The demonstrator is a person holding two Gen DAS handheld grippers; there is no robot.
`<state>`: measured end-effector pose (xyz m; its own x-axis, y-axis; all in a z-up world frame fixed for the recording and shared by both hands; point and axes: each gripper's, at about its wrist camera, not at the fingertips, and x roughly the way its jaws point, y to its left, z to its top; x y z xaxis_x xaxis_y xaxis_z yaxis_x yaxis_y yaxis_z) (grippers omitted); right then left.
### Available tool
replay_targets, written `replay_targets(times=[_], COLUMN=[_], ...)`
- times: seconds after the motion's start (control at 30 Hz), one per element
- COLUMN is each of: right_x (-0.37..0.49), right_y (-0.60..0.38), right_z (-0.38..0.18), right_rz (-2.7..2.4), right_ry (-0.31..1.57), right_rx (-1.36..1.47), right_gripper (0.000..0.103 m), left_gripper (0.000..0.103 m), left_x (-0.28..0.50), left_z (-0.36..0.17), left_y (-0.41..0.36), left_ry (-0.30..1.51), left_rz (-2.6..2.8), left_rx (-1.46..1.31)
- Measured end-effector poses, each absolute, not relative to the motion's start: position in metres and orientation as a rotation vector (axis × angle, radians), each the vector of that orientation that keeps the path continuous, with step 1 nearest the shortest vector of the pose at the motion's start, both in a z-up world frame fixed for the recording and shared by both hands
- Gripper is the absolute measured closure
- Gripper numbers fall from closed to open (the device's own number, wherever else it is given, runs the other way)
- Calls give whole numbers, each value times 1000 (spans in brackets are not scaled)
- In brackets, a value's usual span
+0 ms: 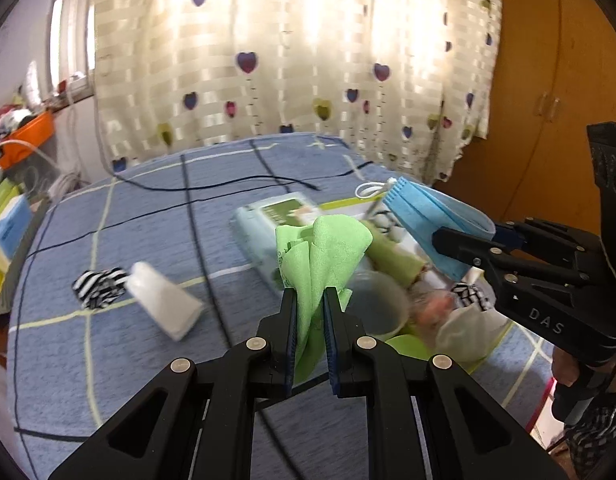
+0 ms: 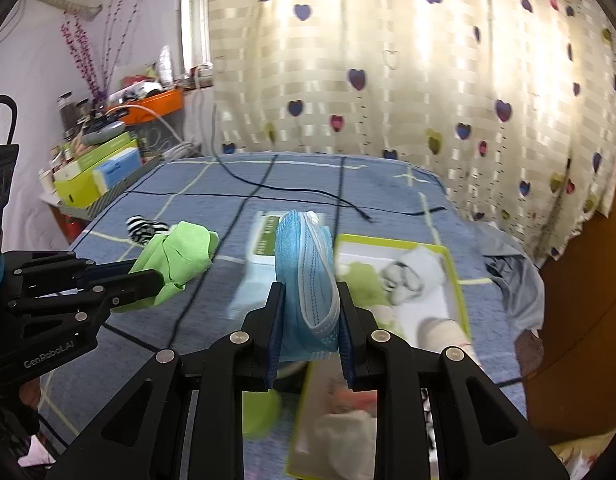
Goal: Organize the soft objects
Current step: 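Carry the green cloth with the left tool while the right tool carries the mask toward the box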
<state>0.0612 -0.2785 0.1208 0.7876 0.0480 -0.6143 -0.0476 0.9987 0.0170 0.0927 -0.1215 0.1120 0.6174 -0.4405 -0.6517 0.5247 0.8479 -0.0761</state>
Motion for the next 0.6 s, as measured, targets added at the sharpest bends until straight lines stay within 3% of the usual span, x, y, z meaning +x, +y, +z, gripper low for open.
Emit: replay_targets(times=[0.6], right_x=[73], right_y=[-370], right_z=[105], right_rz=[-33], right_ry=[736], right_rx=[44], right_gripper=[78], left_gripper=[91], left_x=[90], left_z=[99], left_y=[-212], left_ry=[765], left_rz=[-699], left_rx=[158])
